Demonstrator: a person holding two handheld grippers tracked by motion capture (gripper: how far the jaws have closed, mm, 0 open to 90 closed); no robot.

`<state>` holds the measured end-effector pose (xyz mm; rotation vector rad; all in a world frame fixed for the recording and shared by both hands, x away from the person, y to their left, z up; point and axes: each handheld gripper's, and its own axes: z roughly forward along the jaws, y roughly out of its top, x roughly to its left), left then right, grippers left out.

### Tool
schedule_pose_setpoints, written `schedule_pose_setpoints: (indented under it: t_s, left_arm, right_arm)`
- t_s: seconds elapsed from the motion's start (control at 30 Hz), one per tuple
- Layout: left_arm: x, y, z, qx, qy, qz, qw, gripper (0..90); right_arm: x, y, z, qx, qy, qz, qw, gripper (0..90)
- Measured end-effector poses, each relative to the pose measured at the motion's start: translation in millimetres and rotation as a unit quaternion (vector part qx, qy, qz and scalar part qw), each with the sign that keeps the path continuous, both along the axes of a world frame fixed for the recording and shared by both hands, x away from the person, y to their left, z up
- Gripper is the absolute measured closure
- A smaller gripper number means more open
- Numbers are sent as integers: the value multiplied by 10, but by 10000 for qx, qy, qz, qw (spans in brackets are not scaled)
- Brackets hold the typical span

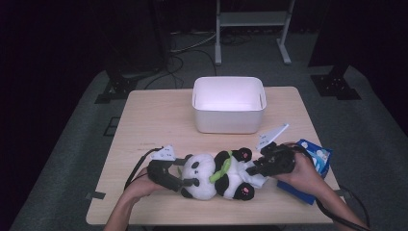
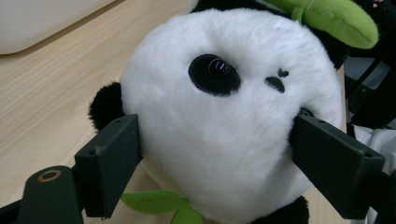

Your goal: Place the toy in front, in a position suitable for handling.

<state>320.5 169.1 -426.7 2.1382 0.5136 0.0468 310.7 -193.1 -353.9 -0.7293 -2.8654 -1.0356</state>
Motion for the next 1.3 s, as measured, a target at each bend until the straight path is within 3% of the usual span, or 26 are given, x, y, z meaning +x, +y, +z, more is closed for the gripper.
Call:
schedule_pose_setpoints:
  t_s: [0.17,0.47,0.77,0.87,0.93,1.07,1.3]
  left_arm:
    - [0,-2,0,-4,7,-6,10000,151]
    - [0,-2,-2,-22,16,-14,10000,151]
    - [-3,-4,-1,-30,21,-24,10000,151]
    - [-2,-4,-3,-45,17,-27,10000,151]
    - [1,-2,-4,-49,20,-30,10000,151]
    - [-1,-3,-2,-46,18,-36,10000,151]
    - [5,3,-3,-38,15,-48,10000,151]
  right_arm:
    - [32,-187,81,146,-137,-255,9995,763]
    - [213,-96,220,140,-241,-291,9992,762]
    - [393,339,255,-84,-149,90,9998,758]
    - [459,582,227,-137,-123,346,9992,759]
    - [461,629,227,-142,-79,344,9993,758]
    - [500,929,191,-183,-10,620,9979,759]
    - [516,1214,131,-203,79,909,9956,758]
